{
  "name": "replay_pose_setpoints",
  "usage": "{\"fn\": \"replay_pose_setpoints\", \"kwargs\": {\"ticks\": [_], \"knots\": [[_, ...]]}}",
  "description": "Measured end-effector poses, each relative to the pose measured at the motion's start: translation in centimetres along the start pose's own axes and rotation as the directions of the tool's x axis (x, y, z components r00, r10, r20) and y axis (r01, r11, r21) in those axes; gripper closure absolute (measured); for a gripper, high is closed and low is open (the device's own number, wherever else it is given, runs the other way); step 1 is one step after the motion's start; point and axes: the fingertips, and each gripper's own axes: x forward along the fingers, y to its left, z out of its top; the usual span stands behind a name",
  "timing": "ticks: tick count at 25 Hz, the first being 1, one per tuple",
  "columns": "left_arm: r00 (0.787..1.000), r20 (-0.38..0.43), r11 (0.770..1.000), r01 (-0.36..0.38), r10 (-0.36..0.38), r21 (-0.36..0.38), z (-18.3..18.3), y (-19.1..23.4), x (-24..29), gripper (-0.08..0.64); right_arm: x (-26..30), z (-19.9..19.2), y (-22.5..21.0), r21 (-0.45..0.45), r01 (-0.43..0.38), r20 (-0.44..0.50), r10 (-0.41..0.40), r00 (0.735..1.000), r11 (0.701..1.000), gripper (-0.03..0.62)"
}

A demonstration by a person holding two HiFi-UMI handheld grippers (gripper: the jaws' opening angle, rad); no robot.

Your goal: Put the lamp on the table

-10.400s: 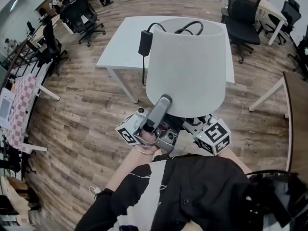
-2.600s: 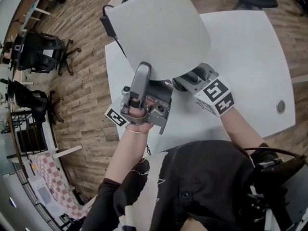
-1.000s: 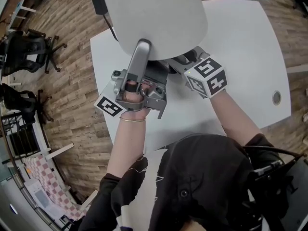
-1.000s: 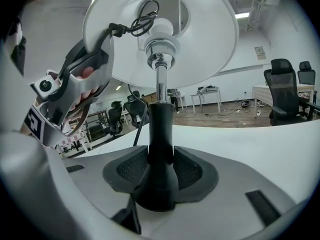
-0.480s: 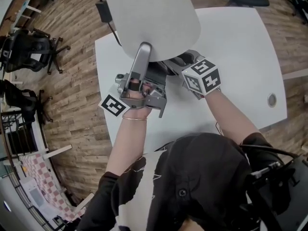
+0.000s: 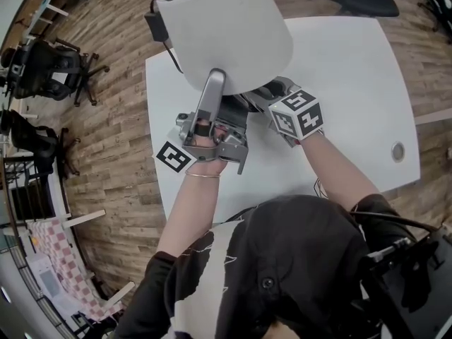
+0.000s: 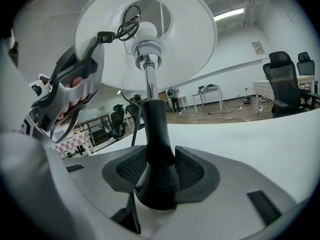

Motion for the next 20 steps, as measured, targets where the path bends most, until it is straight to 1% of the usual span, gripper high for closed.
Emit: {"fn": "replay_pose_setpoints", "kwargs": {"ticks": [14,20], "knots": [[1.000,-0.001,1.000,-0.008,0.008,0.017,-0.7,-0.6,0.1,0.503,-0.3,0.3,0.1,-0.039,0.005,0.020,-0.005,1.000,0.999,0.411],[1.000,-0.006,1.000,-0.006,0.006,0.020,-1.4,-0.6,-0.5,0.500,-0.5,-0.4,0.0,-0.039,0.012,0.029,-0.011,1.000,0.999,0.411]]}}
